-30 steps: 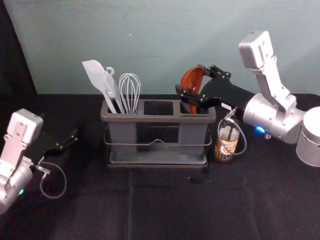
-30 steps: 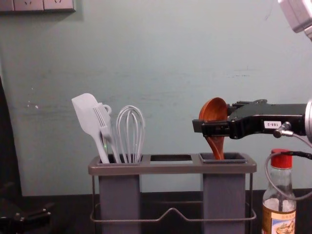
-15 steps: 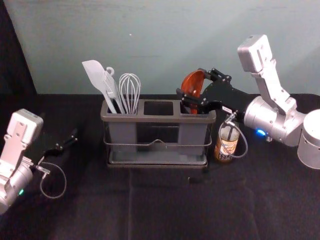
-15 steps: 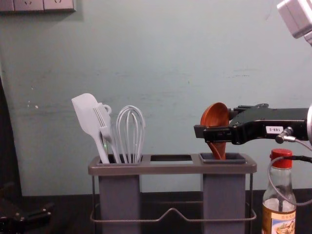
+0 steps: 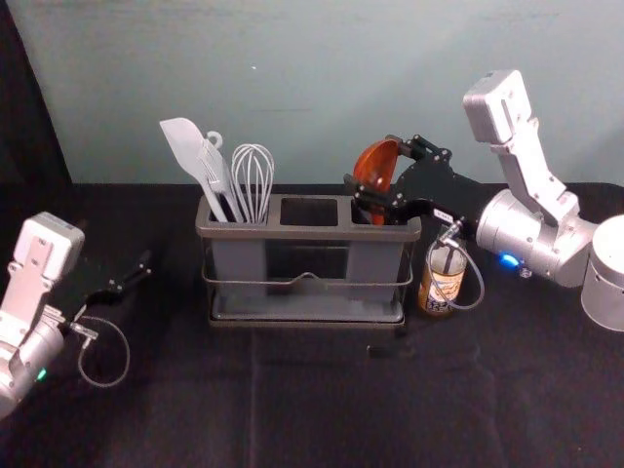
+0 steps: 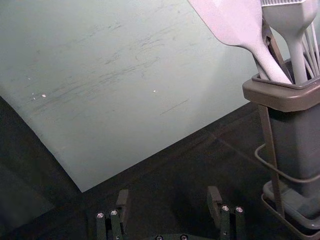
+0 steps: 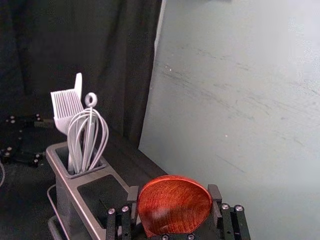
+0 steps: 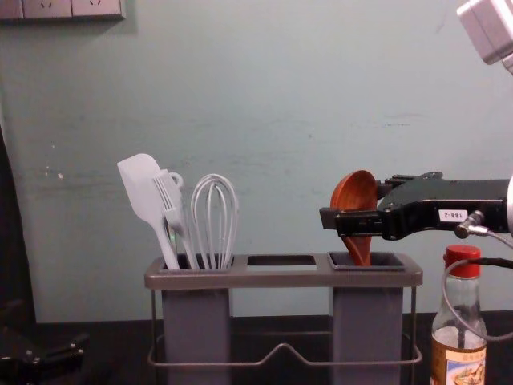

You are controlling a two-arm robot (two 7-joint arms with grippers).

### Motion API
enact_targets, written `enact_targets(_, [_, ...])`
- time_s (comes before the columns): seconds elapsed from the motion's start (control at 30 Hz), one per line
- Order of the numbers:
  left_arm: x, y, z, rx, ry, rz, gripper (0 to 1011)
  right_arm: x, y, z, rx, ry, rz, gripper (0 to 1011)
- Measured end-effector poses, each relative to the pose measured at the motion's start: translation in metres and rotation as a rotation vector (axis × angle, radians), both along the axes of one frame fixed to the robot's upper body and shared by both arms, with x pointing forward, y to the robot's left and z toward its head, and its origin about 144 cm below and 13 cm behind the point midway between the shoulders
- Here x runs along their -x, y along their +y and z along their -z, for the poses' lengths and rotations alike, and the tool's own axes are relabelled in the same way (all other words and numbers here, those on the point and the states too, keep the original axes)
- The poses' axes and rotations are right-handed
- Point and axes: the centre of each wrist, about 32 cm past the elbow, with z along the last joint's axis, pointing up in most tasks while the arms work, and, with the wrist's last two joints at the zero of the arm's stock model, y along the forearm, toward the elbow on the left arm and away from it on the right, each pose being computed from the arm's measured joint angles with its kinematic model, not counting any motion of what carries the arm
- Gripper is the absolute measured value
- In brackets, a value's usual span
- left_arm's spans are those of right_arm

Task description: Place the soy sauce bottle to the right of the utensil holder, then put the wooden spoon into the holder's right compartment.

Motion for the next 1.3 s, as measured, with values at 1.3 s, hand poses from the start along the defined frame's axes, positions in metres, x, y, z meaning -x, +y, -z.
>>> enact_targets(1.3, [0.000, 0.000, 0.000, 0.000, 0.000, 0.000, 1011, 0.048, 0.000, -0.003, -0.031, -0.117, 0.142, 1000])
